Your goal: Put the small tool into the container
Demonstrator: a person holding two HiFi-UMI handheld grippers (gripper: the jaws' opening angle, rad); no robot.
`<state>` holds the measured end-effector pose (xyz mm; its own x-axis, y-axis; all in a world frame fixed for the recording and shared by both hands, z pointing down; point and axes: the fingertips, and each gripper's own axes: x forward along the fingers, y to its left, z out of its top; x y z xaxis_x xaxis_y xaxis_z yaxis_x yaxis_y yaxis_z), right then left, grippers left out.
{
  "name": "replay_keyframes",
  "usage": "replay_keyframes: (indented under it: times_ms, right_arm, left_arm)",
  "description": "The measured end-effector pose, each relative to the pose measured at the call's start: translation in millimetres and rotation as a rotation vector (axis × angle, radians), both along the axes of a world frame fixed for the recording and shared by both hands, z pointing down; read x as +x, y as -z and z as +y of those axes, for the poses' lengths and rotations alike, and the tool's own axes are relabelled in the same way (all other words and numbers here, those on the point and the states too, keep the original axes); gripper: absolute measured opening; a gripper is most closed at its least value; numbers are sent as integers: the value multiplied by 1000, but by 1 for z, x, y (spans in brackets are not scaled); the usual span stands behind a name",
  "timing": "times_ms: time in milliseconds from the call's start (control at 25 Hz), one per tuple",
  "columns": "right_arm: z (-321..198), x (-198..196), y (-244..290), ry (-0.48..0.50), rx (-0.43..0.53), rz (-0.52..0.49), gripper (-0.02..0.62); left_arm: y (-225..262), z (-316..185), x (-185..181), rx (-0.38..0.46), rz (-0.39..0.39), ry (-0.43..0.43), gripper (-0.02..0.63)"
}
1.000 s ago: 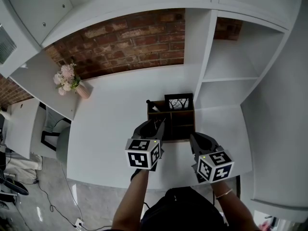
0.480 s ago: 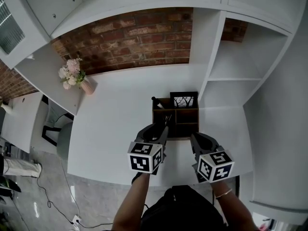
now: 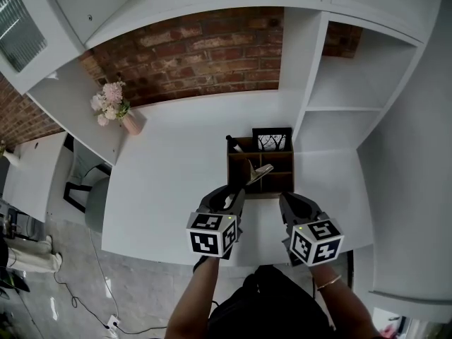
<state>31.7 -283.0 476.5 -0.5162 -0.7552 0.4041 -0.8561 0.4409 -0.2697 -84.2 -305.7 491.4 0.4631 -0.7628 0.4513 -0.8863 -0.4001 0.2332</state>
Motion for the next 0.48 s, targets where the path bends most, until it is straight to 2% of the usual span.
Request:
replay_keyframes:
  times_ms: [480]
  right_arm:
    - [34, 0, 1, -21, 16, 11, 4]
  left_arm:
    - [2, 44, -15, 17, -5, 21, 63]
